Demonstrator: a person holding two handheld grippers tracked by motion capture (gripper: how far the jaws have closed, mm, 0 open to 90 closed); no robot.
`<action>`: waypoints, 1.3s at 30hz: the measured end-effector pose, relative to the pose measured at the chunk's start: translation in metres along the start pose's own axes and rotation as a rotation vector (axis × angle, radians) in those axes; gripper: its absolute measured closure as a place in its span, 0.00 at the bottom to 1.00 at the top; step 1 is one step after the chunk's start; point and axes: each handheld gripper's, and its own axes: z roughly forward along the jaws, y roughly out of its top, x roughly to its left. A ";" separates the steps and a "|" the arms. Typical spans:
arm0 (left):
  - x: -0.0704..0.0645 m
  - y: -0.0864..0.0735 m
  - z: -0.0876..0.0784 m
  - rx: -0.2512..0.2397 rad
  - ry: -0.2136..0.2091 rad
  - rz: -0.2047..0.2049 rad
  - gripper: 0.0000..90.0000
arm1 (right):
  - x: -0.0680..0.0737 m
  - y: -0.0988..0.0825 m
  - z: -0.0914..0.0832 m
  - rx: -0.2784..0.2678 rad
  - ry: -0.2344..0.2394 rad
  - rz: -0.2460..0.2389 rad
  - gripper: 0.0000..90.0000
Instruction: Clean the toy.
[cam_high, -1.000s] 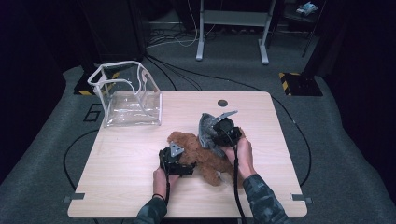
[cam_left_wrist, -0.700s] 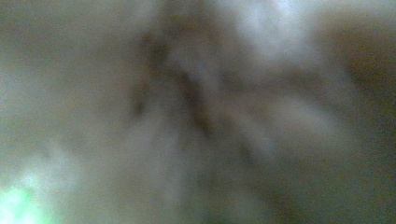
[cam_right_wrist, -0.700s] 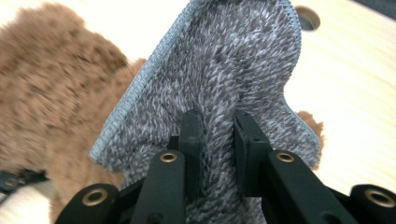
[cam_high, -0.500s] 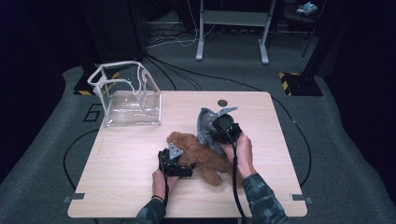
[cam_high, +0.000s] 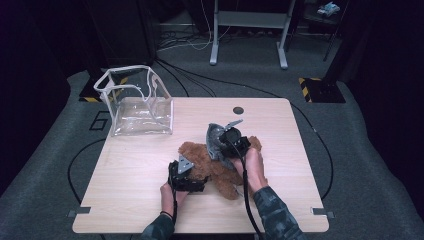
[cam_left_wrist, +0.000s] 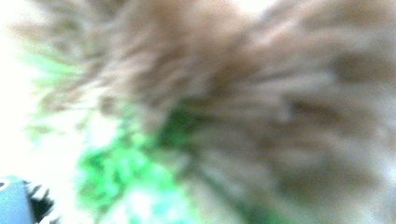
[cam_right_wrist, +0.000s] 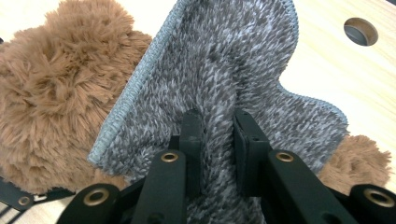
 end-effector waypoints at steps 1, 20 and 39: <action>0.001 0.000 0.000 -0.003 -0.004 0.003 0.04 | 0.000 0.000 -0.001 0.005 0.002 0.000 0.84; 0.000 -0.004 0.002 -0.018 0.018 0.016 0.17 | -0.055 -0.032 -0.021 0.053 -0.093 0.103 0.85; 0.000 -0.004 0.002 -0.020 0.019 0.018 0.16 | -0.001 -0.001 -0.008 0.004 0.026 -0.019 0.85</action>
